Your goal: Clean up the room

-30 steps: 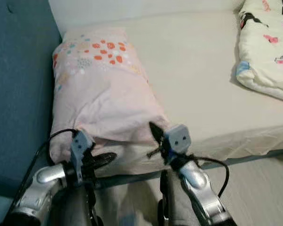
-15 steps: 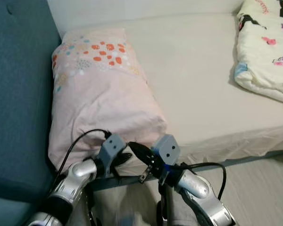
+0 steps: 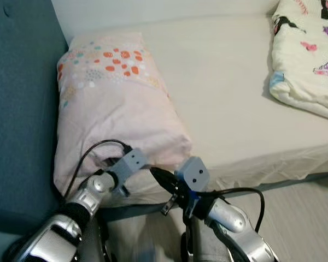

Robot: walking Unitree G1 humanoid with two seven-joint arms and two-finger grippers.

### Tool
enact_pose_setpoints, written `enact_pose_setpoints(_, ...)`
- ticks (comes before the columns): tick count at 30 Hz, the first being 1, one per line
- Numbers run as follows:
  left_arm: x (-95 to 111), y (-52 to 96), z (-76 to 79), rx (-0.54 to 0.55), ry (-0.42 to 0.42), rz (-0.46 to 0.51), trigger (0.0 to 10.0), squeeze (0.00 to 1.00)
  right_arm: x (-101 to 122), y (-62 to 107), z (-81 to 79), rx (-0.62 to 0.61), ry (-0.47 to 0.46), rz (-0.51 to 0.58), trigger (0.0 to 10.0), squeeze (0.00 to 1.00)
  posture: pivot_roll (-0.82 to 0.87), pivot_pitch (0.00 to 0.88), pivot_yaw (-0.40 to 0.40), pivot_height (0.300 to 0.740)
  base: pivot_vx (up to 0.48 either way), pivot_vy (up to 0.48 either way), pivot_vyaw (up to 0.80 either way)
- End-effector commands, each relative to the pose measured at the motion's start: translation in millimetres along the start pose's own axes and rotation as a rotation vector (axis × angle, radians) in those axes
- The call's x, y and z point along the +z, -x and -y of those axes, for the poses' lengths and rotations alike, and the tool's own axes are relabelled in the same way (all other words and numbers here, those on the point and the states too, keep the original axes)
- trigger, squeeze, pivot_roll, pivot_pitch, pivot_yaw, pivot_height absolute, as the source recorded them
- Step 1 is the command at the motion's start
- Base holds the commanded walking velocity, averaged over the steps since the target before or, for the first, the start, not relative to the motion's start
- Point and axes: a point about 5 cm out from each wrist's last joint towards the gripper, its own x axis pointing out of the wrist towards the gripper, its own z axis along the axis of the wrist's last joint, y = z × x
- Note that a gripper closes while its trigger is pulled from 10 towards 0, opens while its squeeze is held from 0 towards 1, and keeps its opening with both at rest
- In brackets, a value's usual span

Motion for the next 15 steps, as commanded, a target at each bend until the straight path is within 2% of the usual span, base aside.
enact_pose_setpoints(1,-32.7,10.5,-12.5,0.051,-0.087,-0.149,0.0,0.00,-2.1,3.2,-0.9,-0.007,0.008,-0.027,10.0,0.00,-0.14,0.345,-0.003,0.578,0.000,0.000,0.00)
enact_pose_setpoints(6,-58.7,24.8,-30.8,0.109,-0.107,-0.241,0.0,0.00,-2.1,1.7,-0.6,-0.005,0.005,-0.036,10.0,0.00,-0.13,0.342,-0.011,0.578,0.000,0.000,0.00)
enact_pose_setpoints(8,-63.1,27.4,-32.7,0.114,-0.110,-0.254,0.0,0.00,-2.3,1.1,-0.7,-0.004,0.004,-0.038,10.0,0.00,-0.13,0.342,-0.011,0.578,0.000,0.000,0.00)
enact_pose_setpoints(11,-83.2,39.5,-32.5,0.098,-0.112,-0.304,0.0,0.00,-4.3,-2.3,-3.9,0.012,0.005,-0.052,10.0,0.00,-0.12,0.340,-0.010,0.578,0.000,0.000,0.00)
enact_pose_setpoints(14,-86.3,41.4,-31.9,0.092,-0.113,-0.311,0.0,0.00,-4.6,-2.9,-4.6,0.015,0.005,-0.054,10.0,0.00,-0.12,0.340,-0.010,0.578,0.000,0.000,0.00)
enact_pose_setpoints(15,-87.6,43.4,-23.8,0.036,-0.023,-0.260,0.0,0.00,-5.5,-2.4,-8.4,0.029,-0.002,-0.057,10.0,0.00,-0.12,0.335,-0.005,0.578,0.000,0.000,0.00)
